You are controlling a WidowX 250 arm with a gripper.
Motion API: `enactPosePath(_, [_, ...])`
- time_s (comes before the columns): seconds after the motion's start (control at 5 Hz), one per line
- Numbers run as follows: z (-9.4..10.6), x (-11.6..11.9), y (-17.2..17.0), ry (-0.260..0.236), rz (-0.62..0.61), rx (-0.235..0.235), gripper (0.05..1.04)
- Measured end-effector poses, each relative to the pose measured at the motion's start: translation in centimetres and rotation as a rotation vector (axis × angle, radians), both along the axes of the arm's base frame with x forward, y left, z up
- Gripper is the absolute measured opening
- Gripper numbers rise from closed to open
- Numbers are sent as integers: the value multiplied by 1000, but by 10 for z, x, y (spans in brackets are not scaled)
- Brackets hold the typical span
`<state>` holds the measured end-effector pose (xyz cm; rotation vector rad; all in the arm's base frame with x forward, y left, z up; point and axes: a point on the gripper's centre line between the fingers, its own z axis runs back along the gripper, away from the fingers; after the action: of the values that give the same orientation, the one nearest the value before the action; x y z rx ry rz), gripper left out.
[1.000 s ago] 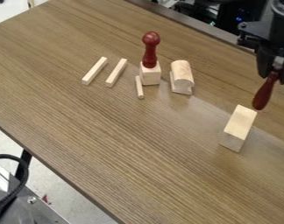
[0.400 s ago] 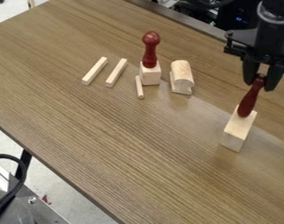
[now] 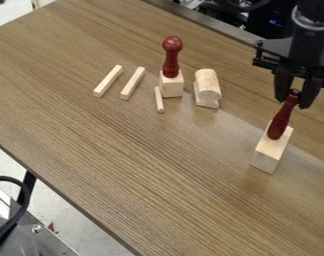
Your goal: Put the red cheese to the top of block
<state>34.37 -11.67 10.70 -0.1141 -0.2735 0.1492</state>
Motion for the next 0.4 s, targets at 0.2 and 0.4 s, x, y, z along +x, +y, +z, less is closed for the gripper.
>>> enactPosePath(0.2, [0, 0, 0, 4, 9, -16, 352])
enactPosePath(0.4, [-1, 1, 1, 7, 32, -34, 663])
